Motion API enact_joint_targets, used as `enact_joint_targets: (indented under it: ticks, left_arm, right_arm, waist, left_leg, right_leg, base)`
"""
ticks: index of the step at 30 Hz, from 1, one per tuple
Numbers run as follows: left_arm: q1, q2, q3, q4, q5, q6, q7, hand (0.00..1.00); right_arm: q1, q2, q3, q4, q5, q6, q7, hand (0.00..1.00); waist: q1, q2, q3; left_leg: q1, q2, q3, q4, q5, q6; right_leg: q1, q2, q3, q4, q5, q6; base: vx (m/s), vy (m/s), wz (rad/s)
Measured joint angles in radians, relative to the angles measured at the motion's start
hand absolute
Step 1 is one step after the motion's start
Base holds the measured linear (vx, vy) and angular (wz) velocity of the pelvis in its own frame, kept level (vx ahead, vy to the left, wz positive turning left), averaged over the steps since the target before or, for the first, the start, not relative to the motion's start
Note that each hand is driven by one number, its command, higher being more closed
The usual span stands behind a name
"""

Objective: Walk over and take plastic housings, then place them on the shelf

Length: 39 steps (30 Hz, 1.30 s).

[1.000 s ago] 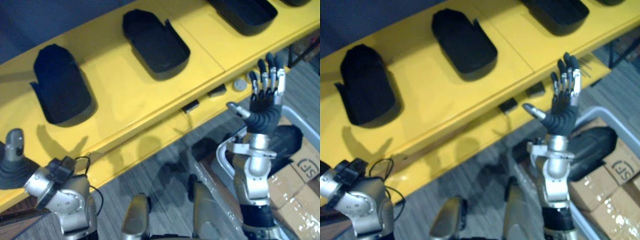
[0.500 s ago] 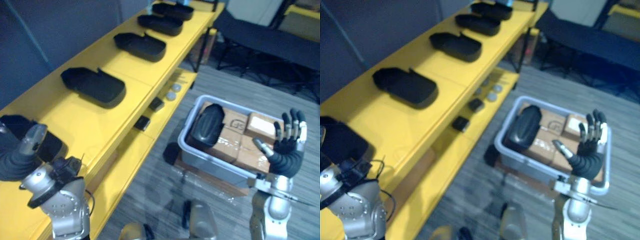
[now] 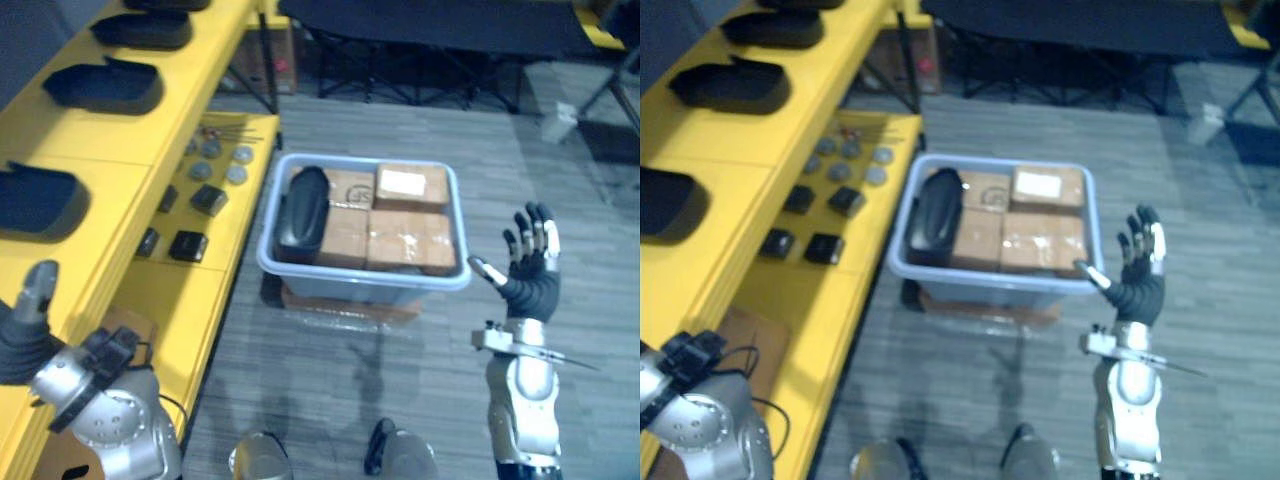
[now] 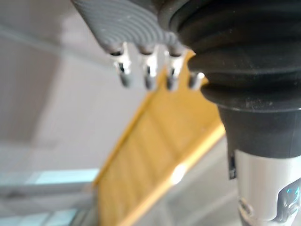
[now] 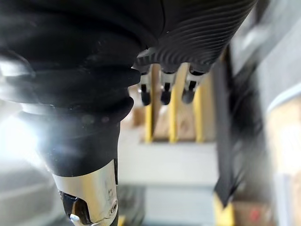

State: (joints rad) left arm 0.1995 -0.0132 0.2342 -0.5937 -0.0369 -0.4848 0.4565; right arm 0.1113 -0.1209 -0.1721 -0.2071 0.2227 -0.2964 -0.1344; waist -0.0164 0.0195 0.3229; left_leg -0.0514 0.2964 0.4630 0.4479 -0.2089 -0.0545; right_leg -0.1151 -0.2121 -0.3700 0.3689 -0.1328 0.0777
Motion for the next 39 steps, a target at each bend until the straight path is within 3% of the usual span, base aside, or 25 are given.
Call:
enact_joint_targets:
  ticks: [3, 4, 6, 7, 10, 12, 14, 15, 18, 22, 24, 30, 31, 36, 39]
  left_arm:
    - [0.041, 0.03, -0.161, 0.094, -0.004, 0.07, -0.171, 0.0]
    - [0.043, 0.06, -0.238, 0.181, -0.006, 0.114, -0.221, 0.0]
    - [0.051, 0.081, -0.291, 0.253, -0.02, 0.157, -0.247, 0.0]
    - [0.056, 0.088, -0.326, 0.313, -0.048, 0.19, -0.276, 0.0]
    - [0.061, 0.088, -0.352, 0.366, -0.076, 0.242, -0.312, 0.0]
    - [0.032, 0.097, -0.394, 0.469, -0.088, 0.301, -0.332, 0.0]
    - [0.007, 0.105, -0.419, 0.549, -0.115, 0.324, -0.332, 0.0]
    - [-0.018, 0.117, -0.443, 0.671, -0.119, 0.357, -0.325, 0.0]
    - [-0.037, 0.125, -0.459, 0.864, -0.133, 0.378, -0.302, 0.0]
    - [-0.066, 0.125, -0.483, 1.061, -0.145, 0.376, -0.273, 0.0]
    - [-0.073, 0.121, -0.493, 1.089, -0.152, 0.343, -0.273, 0.0]
    - [-0.092, 0.107, -0.494, 1.155, -0.162, 0.247, -0.277, 0.0]
    - [-0.095, 0.105, -0.494, 1.166, -0.176, 0.225, -0.284, 0.0]
    - [-0.124, 0.098, -0.52, 1.201, -0.232, 0.201, -0.296, 0.0]
    - [-0.125, 0.092, -0.52, 1.205, -0.243, 0.192, -0.308, 0.0]
  right_arm:
    - [-0.009, -0.002, -0.006, 0.098, -0.001, 0.018, -0.019, 0.0]
    - [-0.041, -0.022, -0.002, 0.16, 0.0, 0.027, -0.034, 0.0]
    - [-0.111, -0.056, 0.011, 0.252, -0.001, 0.042, -0.053, 0.0]
    - [-0.196, -0.1, 0.017, 0.355, 0.0, 0.048, -0.082, 0.0]
    - [-0.365, -0.182, 0.018, 0.537, 0.022, 0.069, -0.112, 0.0]
    - [-0.552, -0.271, 0.037, 0.748, 0.023, 0.083, -0.133, 0.0]
    - [-0.64, -0.309, 0.062, 0.849, 0.043, 0.086, -0.135, 0.0]
    - [-0.738, -0.34, 0.103, 0.963, 0.065, 0.092, -0.132, 0.0]
    - [-0.844, -0.378, 0.166, 1.105, 0.108, 0.119, -0.126, 0.0]
    - [-1.008, -0.411, 0.232, 1.217, 0.128, 0.159, -0.127, 0.0]
    - [-1.066, -0.438, 0.25, 1.256, 0.13, 0.183, -0.127, 0.0]
    - [-1.131, -0.438, 0.292, 1.305, 0.125, 0.233, -0.176, 0.0]
    - [-1.156, -0.447, 0.292, 1.331, 0.125, 0.243, -0.231, 0.0]
    - [-1.213, -0.495, 0.289, 1.359, 0.112, 0.294, -0.401, 0.0]
    - [-1.241, -0.511, 0.288, 1.359, 0.091, 0.319, -0.559, 0.0]
  waist:
    - [-0.001, 0.003, 0.001]
    - [-0.002, 0.007, 0.001]
    - [-0.001, 0.011, 0.002]
    - [0.001, 0.026, 0.011]
    - [0.026, 0.059, 0.029]
    - [0.045, 0.097, 0.049]
    - [0.065, 0.108, 0.061]
    - [0.085, 0.114, 0.068]
    - [0.138, 0.111, 0.07]
    - [0.185, 0.126, 0.127]
    - [0.229, 0.137, 0.151]
    - [0.266, 0.159, 0.161]
    - [0.272, 0.161, 0.161]
    - [0.303, 0.189, 0.169]
    - [0.31, 0.198, 0.17]
  left_leg:
    - [0.015, -0.031, -0.044, -0.058, 0.0, 0.0]
    - [0.016, -0.05, -0.069, -0.078, 0.001, -0.002]
    - [0.012, -0.071, -0.076, -0.096, 0.006, -0.011]
    - [-0.005, -0.09, -0.095, -0.105, 0.013, -0.022]
    - [-0.04, -0.121, -0.108, -0.099, 0.021, -0.028]
    - [-0.087, -0.157, -0.161, -0.089, 0.033, -0.011]
    - [-0.105, -0.171, -0.184, -0.088, 0.039, 0.0]
    - [-0.13, -0.185, -0.211, -0.082, 0.043, 0.006]
    - [-0.177, -0.198, -0.266, -0.037, 0.041, 0.01]
    - [-0.237, -0.202, -0.318, 0.013, 0.032, 0.02]
    - [-0.279, -0.206, -0.337, 0.036, 0.028, 0.023]
    - [-0.315, -0.222, -0.353, 0.052, 0.03, 0.028]
    - [-0.332, -0.223, -0.363, 0.053, 0.033, 0.032]
    - [-0.345, -0.224, -0.372, 0.054, 0.039, 0.035]
    - [-0.368, -0.223, -0.379, 0.057, 0.041, 0.035]
  right_leg:
    - [-0.025, -0.005, 0.022, 0.008, 0.001, -0.002]
    - [-0.03, -0.017, 0.021, 0.012, 0.005, 0.001]
    - [-0.041, -0.031, 0.023, 0.009, 0.012, 0.007]
    - [-0.046, -0.047, 0.016, 0.0, 0.033, 0.014]
    - [-0.061, -0.068, 0.012, -0.023, 0.072, 0.027]
    - [-0.055, -0.093, -0.014, -0.061, 0.117, 0.046]
    - [-0.053, -0.102, -0.026, -0.082, 0.137, 0.051]
    - [-0.037, -0.112, -0.058, -0.111, 0.158, 0.058]
    - [-0.021, -0.121, -0.1, -0.126, 0.167, 0.065]
    - [-0.027, -0.124, -0.14, -0.123, 0.178, 0.062]
    - [-0.051, -0.13, -0.153, -0.112, 0.18, 0.062]
    - [-0.062, -0.153, -0.176, -0.099, 0.182, 0.066]
    - [-0.071, -0.153, -0.185, -0.099, 0.182, 0.066]
    - [-0.081, -0.155, -0.198, -0.089, 0.181, 0.064]
    - [-0.101, -0.156, -0.203, -0.079, 0.176, 0.06]
  base:
    - [-0.1, -0.028, -0.2]
    - [-0.08, -0.014, 0.05]
    - [-0.08, 0.031, 0.1]
    - [-0.11, 0.073, 0.18]
    - [-0.1, 0.084, 0.21]
    - [-0.08, 0.114, 0.43]
    - [-0.08, 0.084, 0.38]
    - [-0.07, 0.069, 0.43]
    - [-0.05, 0.058, 0.46]
    - [-0.1, 0.037, 0.31]
    - [-0.15, 0.037, 0.23]
    - [-0.06, 0.043, 0.13]
    - [-0.05, 0.026, 0.14]
    - [-0.01, 0.008, 0.08]
    - [0.01, 0.011, 0.04]
